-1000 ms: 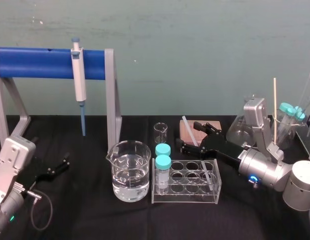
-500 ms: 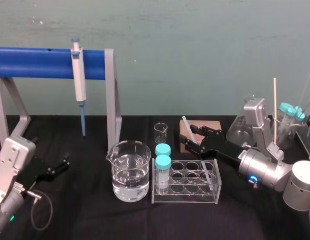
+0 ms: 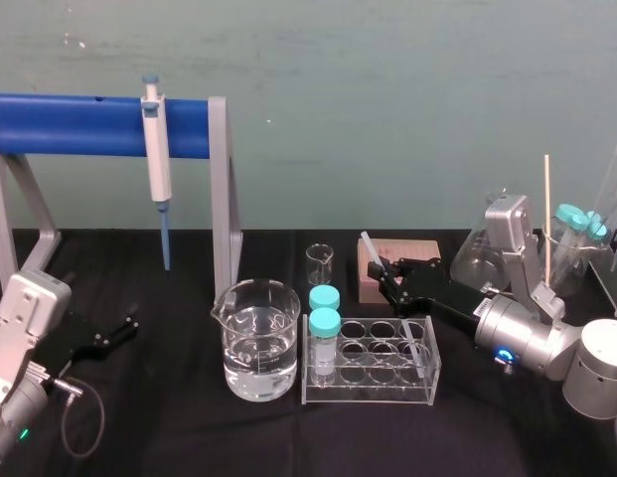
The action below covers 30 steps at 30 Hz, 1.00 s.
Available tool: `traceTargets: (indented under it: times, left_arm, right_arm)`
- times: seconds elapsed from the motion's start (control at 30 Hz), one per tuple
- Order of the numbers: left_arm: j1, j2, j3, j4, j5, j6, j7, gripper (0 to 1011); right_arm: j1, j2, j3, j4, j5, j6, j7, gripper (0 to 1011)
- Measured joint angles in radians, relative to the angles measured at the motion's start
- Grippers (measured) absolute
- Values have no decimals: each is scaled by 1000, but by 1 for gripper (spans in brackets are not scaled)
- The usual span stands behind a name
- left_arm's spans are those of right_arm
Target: Pick up the stirring rod with one hand, then place it down.
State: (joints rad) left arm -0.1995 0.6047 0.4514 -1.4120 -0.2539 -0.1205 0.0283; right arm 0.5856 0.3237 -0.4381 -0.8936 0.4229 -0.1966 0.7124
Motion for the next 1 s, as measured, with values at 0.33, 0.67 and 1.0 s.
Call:
traceTargets:
  times: [0.33, 0.67, 1.0]
  left_arm:
    - [0, 0, 0, 0, 0, 0, 0, 1000]
    - [0, 0, 0, 0, 0, 0, 0, 1000]
    - [0, 0, 0, 0, 0, 0, 0, 1000]
  right_arm:
    - [0, 0, 0, 0, 0, 0, 0, 70]
    - [-24, 9, 6, -62, -31, 9, -58, 70]
    - [-48, 22, 36, -158, -32, -17, -78, 70]
